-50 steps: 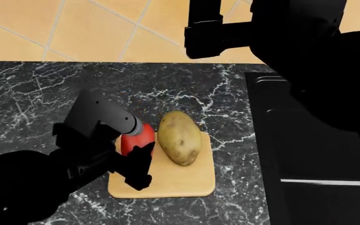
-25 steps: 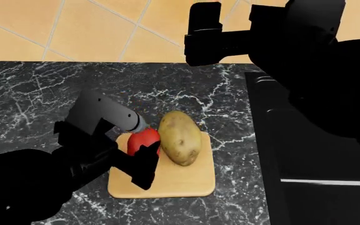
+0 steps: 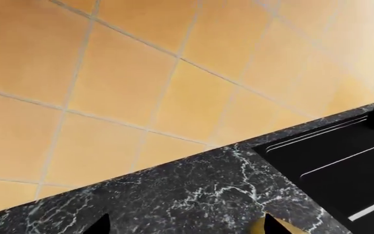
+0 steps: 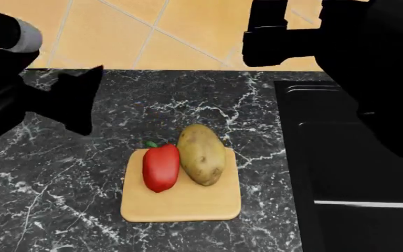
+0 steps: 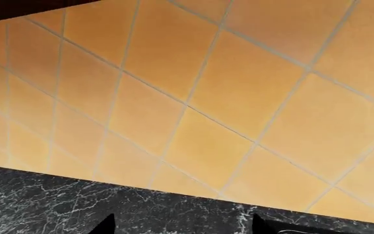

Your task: Pick the vegetables from the sink and place them on the cutting board.

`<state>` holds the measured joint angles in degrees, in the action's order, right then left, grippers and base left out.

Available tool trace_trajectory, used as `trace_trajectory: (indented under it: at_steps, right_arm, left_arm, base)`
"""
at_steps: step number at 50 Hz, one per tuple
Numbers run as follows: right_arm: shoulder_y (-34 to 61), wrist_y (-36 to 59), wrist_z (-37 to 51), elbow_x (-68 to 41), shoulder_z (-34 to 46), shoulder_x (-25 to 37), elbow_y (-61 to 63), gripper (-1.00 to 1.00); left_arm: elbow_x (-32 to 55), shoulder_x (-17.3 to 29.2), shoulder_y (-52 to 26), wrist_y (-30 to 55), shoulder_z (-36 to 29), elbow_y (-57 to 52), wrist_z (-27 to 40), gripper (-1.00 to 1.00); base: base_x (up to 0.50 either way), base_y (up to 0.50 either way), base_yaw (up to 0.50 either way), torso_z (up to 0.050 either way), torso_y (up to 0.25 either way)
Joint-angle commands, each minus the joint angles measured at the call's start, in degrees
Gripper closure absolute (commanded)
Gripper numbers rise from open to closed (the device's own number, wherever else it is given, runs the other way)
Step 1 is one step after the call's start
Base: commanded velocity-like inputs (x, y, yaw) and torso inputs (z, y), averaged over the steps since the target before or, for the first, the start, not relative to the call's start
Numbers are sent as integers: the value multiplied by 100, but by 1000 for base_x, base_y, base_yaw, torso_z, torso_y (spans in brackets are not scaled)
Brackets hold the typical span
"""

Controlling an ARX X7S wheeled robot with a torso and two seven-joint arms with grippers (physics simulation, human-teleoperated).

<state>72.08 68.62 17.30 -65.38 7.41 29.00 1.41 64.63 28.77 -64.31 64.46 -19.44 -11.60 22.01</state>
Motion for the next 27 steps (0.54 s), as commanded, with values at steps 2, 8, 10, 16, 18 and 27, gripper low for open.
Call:
trace_trajectory:
  at_steps: [2,8,10,16,18,27]
  right_arm:
    - [-83,-198,-27,150,-150,470,304,-100]
    - [-15,-286,-143,375,63,507,224,-100]
    - [31,-294,-135,411,89,511,215,-100]
    - [-43,-316,-137,461,199,467,237,-100]
    - [21,-263,-93,441,195,468,221,-100]
    - [29,-330,-119,567,343,451,191,-100]
  left_arm:
    - [678,747,-904,617,803,106,334,-100]
    - [688,866,-1241,703,849,276,331,-100]
    - [646,857,-1241,690,813,276,350,-100]
    - [695,897,-1005,692,806,108,440,-100]
    - [604,875,-1059,635,798,119,508,-100]
    - [427,908,-1082,595,697,124,602,-100]
  base:
    - [0,0,0,0,0]
    - [0,0,0,0,0]
    - [0,0,0,0,0]
    - [0,0,0,0,0]
    - [0,0,0,0,0]
    - [0,0,0,0,0]
